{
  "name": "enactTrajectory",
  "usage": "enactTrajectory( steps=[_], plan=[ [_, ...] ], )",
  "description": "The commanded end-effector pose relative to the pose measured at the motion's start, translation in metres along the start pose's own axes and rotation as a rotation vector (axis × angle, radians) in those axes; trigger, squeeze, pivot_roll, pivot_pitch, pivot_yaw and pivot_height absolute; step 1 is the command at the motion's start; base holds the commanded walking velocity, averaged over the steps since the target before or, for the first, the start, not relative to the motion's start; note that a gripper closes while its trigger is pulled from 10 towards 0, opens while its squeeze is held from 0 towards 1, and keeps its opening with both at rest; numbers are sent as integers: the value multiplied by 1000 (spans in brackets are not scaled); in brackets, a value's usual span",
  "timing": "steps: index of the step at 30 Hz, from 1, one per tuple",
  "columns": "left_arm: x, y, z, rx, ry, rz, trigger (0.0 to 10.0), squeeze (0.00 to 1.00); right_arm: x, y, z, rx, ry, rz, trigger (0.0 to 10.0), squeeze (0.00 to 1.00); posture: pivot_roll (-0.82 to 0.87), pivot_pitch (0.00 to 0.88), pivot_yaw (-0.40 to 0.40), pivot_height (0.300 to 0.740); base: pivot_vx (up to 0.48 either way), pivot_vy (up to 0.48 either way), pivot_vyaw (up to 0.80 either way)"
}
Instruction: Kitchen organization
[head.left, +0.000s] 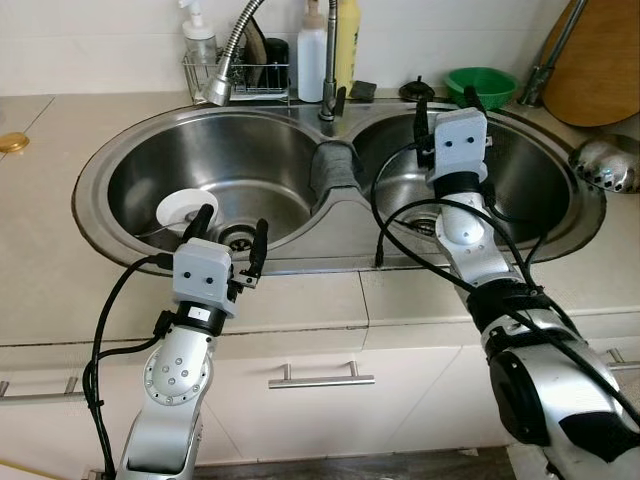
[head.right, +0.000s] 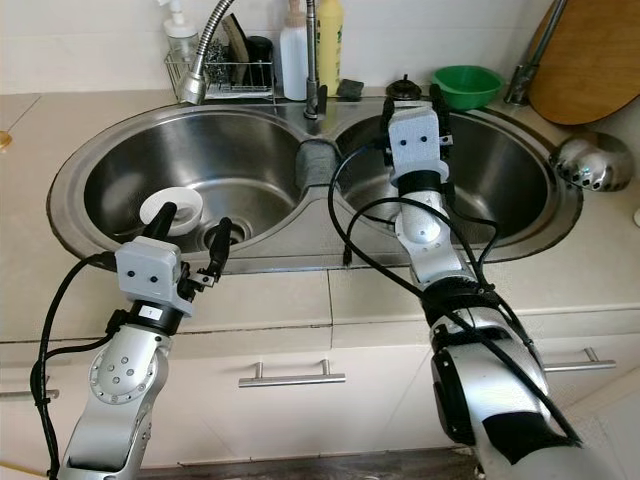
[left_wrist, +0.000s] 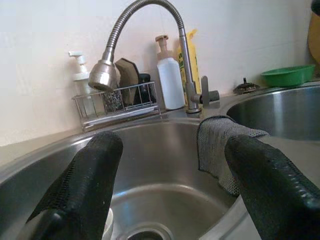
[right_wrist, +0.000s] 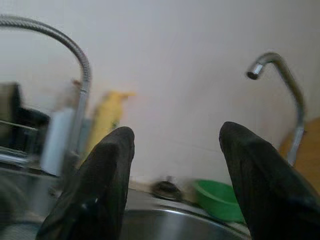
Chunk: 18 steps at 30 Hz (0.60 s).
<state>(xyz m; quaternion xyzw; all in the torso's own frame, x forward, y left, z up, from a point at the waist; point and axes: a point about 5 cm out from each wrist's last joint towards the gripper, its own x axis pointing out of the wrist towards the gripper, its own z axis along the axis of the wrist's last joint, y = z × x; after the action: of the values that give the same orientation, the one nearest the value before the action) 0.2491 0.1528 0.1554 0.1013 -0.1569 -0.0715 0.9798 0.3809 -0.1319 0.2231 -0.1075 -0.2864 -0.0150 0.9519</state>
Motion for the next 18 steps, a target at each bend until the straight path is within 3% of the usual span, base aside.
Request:
enactTrajectory(
  steps=[1,4,5,6,9,12,18],
  plan=[
    [-1,0,0,3,9,-4,10000,0,-3,0,2,44,3,11,10000,1000,80,40,-24,740,0,0,0],
    [-1,-1,-1,6,20,-3,10000,0,-9,2,6,50,-14,48,10000,1000,76,43,-23,740,0,0,0],
    [-1,-1,-1,4,25,0,10000,0,-11,2,7,57,-11,53,10000,149,73,44,-24,740,0,0,0],
    [-1,0,-1,2,28,4,10000,0,-16,0,14,93,-7,63,10000,0,62,47,-24,740,0,0,0],
    [0,3,3,4,-3,26,10000,0,-24,0,22,98,-17,79,10000,0,55,45,-23,740,0,0,0],
    [3,12,9,10,-34,75,10000,0,-38,0,19,112,47,112,10000,0,56,37,-25,740,0,0,0],
    [1,9,9,15,-37,60,10000,0,-61,1,18,126,105,169,10000,0,54,34,-26,740,0,0,0]
  ],
)
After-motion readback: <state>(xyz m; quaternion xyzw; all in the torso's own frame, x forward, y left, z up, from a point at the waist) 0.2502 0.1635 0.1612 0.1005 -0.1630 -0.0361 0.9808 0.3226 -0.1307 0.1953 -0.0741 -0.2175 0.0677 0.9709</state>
